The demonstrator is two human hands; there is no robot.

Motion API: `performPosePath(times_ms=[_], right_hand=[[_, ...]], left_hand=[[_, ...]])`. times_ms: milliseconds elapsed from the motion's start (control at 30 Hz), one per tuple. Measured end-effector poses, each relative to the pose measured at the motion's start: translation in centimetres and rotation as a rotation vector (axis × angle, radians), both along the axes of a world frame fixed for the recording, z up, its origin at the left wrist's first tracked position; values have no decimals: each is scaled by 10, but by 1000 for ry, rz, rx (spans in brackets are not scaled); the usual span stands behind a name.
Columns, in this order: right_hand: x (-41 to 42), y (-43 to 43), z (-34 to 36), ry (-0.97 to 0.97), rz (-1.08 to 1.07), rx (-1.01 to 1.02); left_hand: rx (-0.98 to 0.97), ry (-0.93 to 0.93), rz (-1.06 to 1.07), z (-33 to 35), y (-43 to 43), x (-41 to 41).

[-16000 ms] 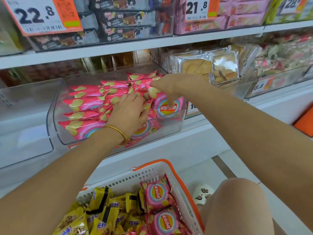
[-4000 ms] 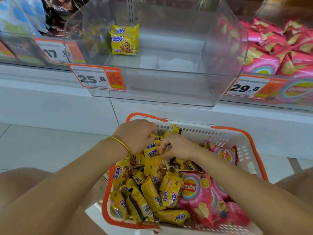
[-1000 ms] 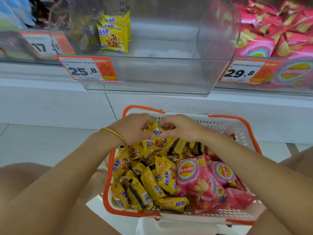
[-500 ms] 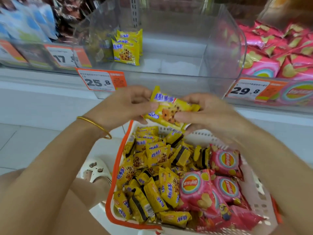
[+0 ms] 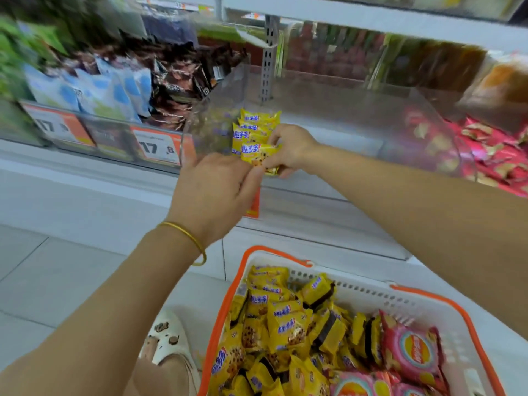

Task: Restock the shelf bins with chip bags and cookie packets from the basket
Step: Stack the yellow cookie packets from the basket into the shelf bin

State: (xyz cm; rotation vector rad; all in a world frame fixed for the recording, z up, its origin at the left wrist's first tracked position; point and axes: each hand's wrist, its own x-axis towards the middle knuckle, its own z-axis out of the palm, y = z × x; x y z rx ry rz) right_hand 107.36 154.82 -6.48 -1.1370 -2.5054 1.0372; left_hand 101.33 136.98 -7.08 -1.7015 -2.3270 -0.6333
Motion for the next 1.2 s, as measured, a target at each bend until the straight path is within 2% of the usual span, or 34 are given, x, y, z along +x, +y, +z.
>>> performPosePath(times_ms=[100,167,267,600,733,800,833,900,967,1067,1100,1200], right_hand=[[-18,4,-5,-168,21,282],[-24,6,-6,-213,-14,435],[-33,8,-11,-207,-32,504],[-28,8,-8,-185,-21,331],[-15,-2,11,-205,-12,373],[3,-17,35,-88,-24,383],[20,-31,49,31,-23,344],[66,-66,71,275,23,189],[113,-99,67,335,123,-21],[150,-121,-6,59,164,-311],[151,-121,-40,-73,140,-307],[148,-115,-134,-406,151,-66]], left_hand=[[33,17,-21,-3,0,0],[55,13,-41,-4,0,1],[102,35,-77,-7,0,-2],[160,22,-93,-10,0,-3],[240,7,-112,-8,-1,-1],[305,33,-138,-4,-6,3],[353,48,-159,0,-11,6],[442,35,-216,4,-21,19],[443,-44,-265,0,-31,36],[255,-85,-275,-21,-39,56],[169,-79,-273,-29,-39,59],[-62,-141,-234,-46,-35,60]])
